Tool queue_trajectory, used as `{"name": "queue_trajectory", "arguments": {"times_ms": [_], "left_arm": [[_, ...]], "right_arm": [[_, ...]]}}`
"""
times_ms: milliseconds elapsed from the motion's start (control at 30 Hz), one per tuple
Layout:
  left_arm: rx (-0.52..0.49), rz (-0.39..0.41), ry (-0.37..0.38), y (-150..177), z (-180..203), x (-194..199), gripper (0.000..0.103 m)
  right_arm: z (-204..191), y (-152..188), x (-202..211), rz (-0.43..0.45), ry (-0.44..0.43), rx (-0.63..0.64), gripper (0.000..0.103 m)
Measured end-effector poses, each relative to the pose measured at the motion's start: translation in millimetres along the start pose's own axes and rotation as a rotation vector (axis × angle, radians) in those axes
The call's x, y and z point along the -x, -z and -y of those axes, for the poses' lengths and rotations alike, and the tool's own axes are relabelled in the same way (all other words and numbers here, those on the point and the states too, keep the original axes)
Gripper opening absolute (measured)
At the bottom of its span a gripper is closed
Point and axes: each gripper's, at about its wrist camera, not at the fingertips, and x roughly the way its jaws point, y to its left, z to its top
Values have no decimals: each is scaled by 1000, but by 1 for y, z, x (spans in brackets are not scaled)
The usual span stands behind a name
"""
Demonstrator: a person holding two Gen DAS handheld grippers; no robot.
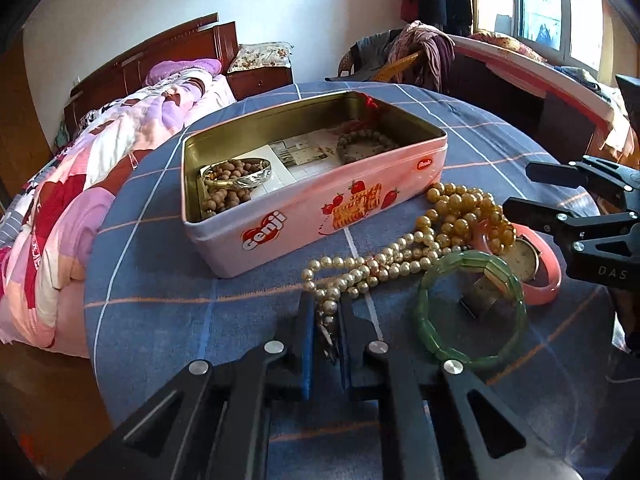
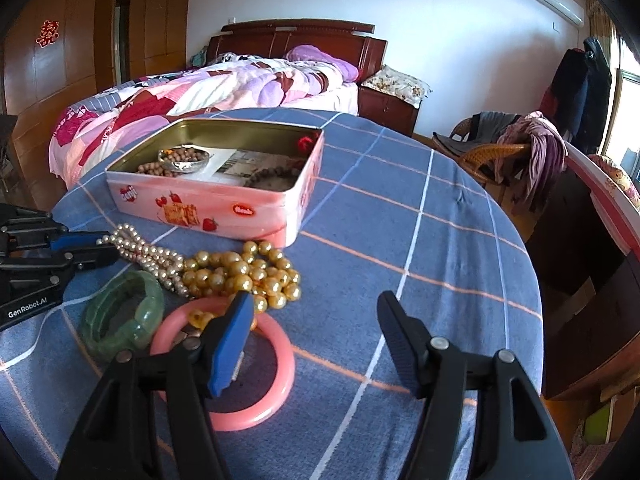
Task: Organize jewelry
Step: 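Close the left tool on the pearl necklace while the right tool grasps the gold bead strand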
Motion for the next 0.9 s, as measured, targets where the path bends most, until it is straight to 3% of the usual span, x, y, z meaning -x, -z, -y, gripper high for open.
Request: {"name": "queue_trajectory", "arguments": {"times_ms": [433, 533, 600, 700, 733, 900], "left_arm": [[15, 101, -54, -15, -15, 40, 9], [15, 96, -58, -15, -16, 38, 9], [11, 94, -68, -14, -16, 38, 9], [14, 95, -72, -14, -17, 37, 9], [14, 95, -73, -14, -17, 37, 9], [11, 93, -73, -12, -14, 37, 9]], "right_arm": [[-14, -21, -9, 0, -82, -5, 66], [-21, -23, -25, -65, -98, 15, 55], [-20, -23, -30, -99, -130, 6, 39], [-20, -20, -25, -94, -144, 14, 25], [-20, -18, -22, -89, -154, 18, 13], [-22, -12, -14, -70, -161, 20, 13]]}}
